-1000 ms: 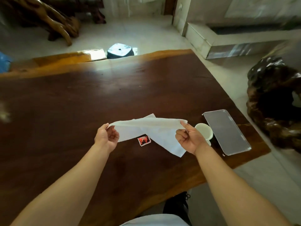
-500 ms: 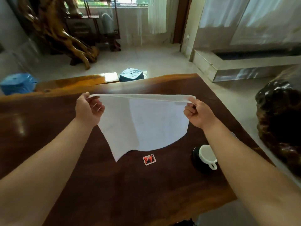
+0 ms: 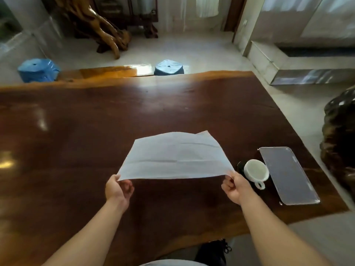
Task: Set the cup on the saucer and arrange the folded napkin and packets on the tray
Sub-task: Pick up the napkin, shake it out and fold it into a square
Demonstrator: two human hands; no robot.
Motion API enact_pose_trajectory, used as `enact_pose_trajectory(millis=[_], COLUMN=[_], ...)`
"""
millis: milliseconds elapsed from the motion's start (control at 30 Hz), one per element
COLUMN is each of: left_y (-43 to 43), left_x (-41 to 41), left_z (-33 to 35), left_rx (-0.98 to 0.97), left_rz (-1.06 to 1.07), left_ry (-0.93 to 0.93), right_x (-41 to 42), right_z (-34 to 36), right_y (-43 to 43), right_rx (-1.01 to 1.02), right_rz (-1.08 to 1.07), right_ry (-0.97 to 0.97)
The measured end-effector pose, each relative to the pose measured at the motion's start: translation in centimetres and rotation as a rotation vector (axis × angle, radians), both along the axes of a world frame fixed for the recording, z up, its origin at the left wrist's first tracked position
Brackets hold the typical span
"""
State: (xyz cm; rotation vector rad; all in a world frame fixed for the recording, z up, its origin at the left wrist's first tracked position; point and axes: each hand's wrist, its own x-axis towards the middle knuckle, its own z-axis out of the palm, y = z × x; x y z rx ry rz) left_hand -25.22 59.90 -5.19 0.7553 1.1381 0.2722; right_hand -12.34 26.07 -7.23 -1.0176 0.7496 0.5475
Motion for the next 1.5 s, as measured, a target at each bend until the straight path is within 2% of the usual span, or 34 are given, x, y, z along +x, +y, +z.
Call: enact_pose_trajectory(millis=[100, 267, 367, 467, 533, 633, 700, 833, 967, 1100, 1200, 1500], left_y=[-0.6, -0.6, -0.4, -0.2, 0.0, 0.3, 0.3, 1.1, 2.5, 3.9, 4.6, 4.3], left_x=[-4.3, -6.2, -5.9, -5.4, -4.8, -3.3, -2.0, -0.2, 1.9, 4.6, 6.8, 11.0], left_z=[-4.5, -7.2, -7.9, -7.8, -7.4, -7.1, -6.7, -6.5, -6.8, -7.4, -8.3, -11.8], left_rx=[-0.031, -0.047, 0.078, 0.347, 0.469, 0.327, 0.278, 0.346, 0.512, 0.466, 0.519, 0.627], left_rz=[-0.094, -0.283, -0.334, -0.420, -0.476, -0.396, -0.355, -0.430, -0.533, -0.455, -0.408, -0.456], left_ry=[0.223, 0.451, 0.532, 0.669, 0.680, 0.543, 0.491, 0.409, 0.447, 0.484, 0.557, 0.722], right_x=[-4.2, -6.5, -6.4, -5.9, -5.7, -5.1, -4.1, -1.2, 2.5, 6.5, 9.4, 14.5], right_z=[-4.1, -5.7, -6.1, -5.6, -4.7, -2.9, -2.6, -3.5, -4.6, -5.3, -6.2, -10.4], right_y=[-1.3, -2.4, -2.8, -2.9, -2.7, -2.4, -2.4, -2.0, -1.3, -0.1, 0.7, 3.2], right_rx=[-0.165, -0.334, -0.479, -0.547, -0.526, -0.396, -0.378, -0.721, -0.829, -0.929, -1.003, -1.098], right_rz=[0.031, 0.068, 0.091, 0.098, 0.131, 0.234, 0.300, 0.542, 0.581, 0.598, 0.626, 0.666], right_ry=[0.165, 0.275, 0.265, 0.237, 0.220, 0.142, 0.092, -0.014, -0.104, -0.166, -0.213, -0.232])
